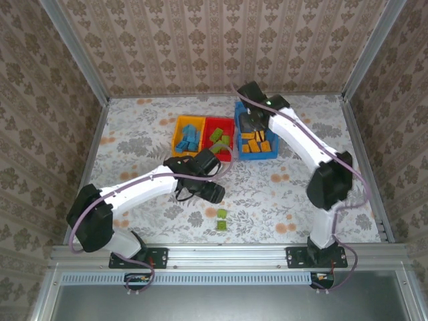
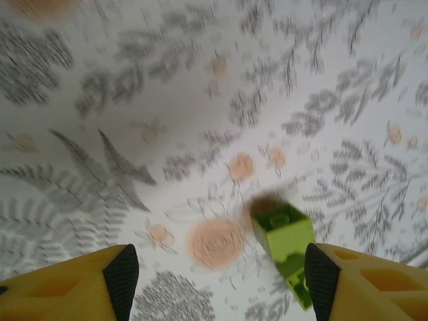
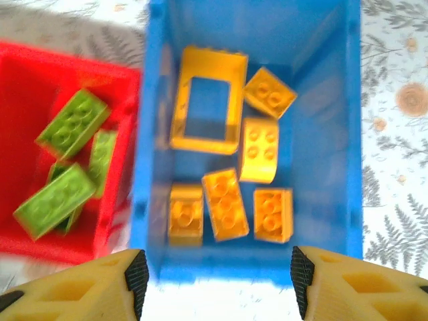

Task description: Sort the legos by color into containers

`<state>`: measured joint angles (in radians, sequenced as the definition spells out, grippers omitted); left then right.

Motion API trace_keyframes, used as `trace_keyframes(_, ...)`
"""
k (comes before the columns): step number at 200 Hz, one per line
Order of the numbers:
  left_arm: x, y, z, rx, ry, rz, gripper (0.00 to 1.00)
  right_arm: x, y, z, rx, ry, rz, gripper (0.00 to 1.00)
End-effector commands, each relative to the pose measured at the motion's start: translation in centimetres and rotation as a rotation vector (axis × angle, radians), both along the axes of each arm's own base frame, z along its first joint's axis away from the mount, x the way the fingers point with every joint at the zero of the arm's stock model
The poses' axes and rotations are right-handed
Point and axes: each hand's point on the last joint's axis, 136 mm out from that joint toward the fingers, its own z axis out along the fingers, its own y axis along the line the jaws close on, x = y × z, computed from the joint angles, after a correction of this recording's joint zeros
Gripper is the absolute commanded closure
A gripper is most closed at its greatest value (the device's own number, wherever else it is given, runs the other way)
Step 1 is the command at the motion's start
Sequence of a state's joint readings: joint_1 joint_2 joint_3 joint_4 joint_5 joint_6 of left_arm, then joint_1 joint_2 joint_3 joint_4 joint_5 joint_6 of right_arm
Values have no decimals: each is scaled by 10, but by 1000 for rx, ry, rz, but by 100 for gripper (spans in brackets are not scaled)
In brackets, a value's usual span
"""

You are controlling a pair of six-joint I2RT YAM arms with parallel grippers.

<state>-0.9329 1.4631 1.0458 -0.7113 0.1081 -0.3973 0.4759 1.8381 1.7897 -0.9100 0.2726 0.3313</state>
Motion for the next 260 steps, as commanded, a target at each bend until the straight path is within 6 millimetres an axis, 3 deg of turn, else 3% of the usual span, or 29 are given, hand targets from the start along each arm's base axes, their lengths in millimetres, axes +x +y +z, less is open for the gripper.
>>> trace_keyframes(1,-22,-1,-4,6,63,0,29,-42,17,6,128,-30,112,37)
trace_keyframes(42,-38,-14,-25,82,118,-15,26,-151,33,-12,362,29,271,32)
trace_keyframes(62,-42,-17,-35,120,140,0,24,-187,33,-24,454,92,282,31)
trace_keyframes(84,-45,-26,-44,127,167,4,24,-211,31,-31,501,130,282,31)
trace_keyframes(128,-48,-43,-59,157,197,-21,29,-226,22,-35,506,139,273,32)
trace_keyframes(164,-49,-44,-69,196,219,-13,39,-232,20,-39,514,153,263,33)
trace_keyframes(195,-49,-44,-72,209,219,-9,55,-236,17,-42,524,153,252,34)
trace_keyframes(229,-39,-41,-58,216,163,10,60,-239,15,-41,524,155,251,34)
trace_keyframes(260,-14,-40,-26,181,102,46,61,-239,16,-37,526,146,263,35)
